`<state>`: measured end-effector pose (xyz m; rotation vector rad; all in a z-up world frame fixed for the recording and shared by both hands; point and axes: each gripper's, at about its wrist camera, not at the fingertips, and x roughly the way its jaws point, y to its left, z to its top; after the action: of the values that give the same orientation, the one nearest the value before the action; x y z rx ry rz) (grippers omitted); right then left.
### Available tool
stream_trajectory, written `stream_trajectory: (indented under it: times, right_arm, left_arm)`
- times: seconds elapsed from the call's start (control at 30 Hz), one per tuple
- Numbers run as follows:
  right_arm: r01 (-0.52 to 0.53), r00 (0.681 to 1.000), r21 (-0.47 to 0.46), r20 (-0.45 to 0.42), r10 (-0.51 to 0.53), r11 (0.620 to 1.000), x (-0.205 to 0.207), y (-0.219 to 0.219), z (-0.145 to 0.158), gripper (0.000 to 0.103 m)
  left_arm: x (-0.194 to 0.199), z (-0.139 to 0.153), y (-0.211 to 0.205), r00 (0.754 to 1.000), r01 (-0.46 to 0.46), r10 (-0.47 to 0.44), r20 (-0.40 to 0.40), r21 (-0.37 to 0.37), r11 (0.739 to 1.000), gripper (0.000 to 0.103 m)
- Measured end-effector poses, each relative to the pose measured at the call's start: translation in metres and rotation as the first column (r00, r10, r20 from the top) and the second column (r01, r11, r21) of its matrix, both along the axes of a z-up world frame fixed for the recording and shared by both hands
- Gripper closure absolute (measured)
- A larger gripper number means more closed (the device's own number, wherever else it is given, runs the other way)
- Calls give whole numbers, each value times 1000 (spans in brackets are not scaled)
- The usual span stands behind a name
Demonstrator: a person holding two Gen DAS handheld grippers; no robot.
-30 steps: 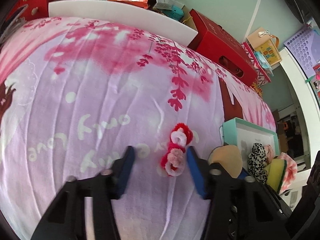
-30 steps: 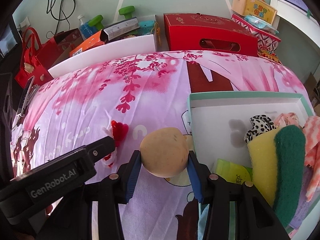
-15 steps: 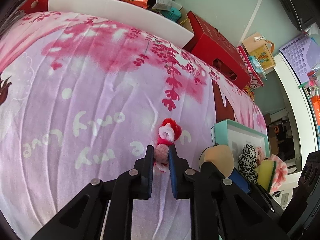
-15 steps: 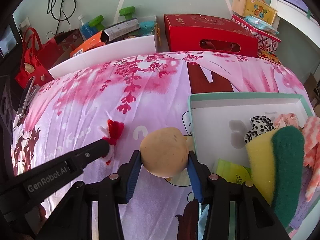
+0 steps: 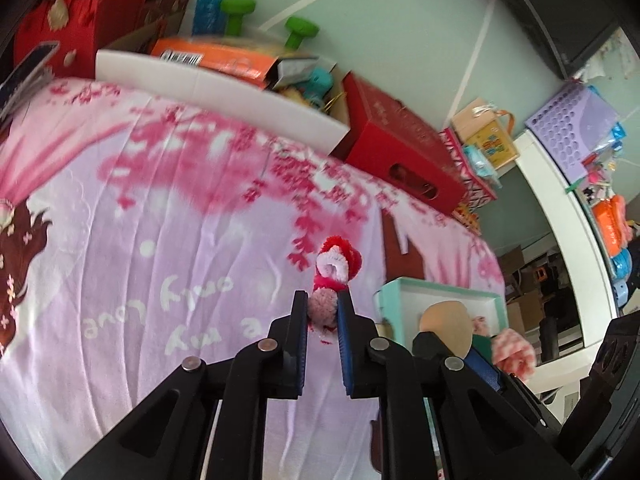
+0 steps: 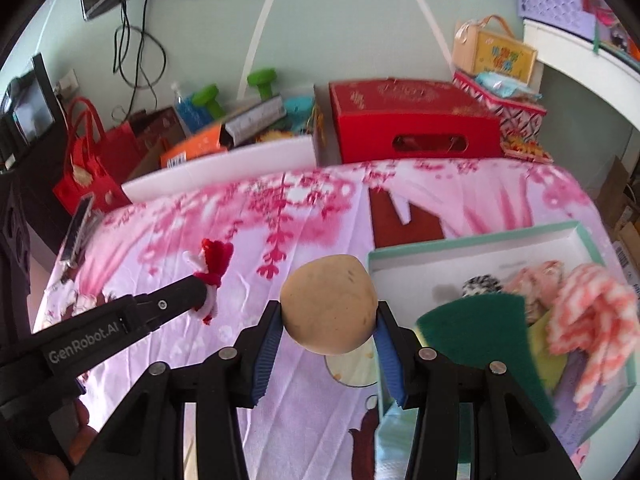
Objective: Organize soft objects
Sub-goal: 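Lift the puff and hair tie and carry both over the tray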
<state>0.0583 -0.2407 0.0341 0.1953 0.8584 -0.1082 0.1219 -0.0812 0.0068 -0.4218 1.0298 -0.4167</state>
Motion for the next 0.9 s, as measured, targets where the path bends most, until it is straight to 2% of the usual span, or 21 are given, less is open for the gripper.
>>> stream_trajectory:
  times: [0.27, 0.47, 0.63, 0.9]
  right_arm:
    - [105, 991, -3, 85, -104, 994, -28, -36, 33, 54]
    - [261, 964, -25, 54, -260, 965, -53, -84, 34, 54]
    - [389, 921, -1, 26, -389, 921, -79, -128, 30, 54]
    - [453, 891, 41, 16, -454, 891, -99, -157, 25, 54]
  left_arm:
    - [-11, 29, -9, 996, 36, -36, 81, -10, 999, 89]
    - [-24, 43, -32, 986, 110, -107, 127, -13, 994, 89]
    - [-41, 51, -70, 962, 226, -223, 159, 5, 974, 89]
    - [-71, 48, -133, 902, 395, -395, 177, 34, 918, 89]
